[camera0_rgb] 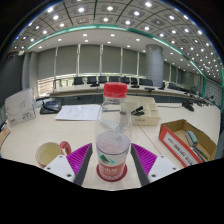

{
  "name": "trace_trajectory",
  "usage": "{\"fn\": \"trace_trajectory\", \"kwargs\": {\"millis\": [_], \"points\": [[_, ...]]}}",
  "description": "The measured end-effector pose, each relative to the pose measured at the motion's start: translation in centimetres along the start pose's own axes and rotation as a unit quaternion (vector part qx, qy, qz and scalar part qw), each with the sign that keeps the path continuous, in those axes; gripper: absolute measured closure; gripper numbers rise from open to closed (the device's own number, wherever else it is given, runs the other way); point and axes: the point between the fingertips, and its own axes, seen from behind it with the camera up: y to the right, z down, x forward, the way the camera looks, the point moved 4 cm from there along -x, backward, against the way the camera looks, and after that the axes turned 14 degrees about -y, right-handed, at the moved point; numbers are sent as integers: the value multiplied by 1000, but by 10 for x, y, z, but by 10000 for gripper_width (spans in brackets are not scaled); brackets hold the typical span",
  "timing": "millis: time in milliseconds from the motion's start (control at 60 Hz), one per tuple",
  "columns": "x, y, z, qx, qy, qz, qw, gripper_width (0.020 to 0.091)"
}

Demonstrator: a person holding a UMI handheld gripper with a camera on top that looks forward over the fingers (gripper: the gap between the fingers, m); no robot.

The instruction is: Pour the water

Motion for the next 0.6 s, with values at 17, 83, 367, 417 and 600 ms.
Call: {"fn": "trace_trajectory", "kwargs": {"millis": [17,83,367,417,600], "points": [[-1,0,1,3,-4,-1,1000,239],[-9,0,4,16,-15,3,1000,272],[-98,-23,13,51,-87,31,994,245],[-124,-36,16,57,-100,32,993,248],[-223,-85,24,31,-128,49,990,243]]}}
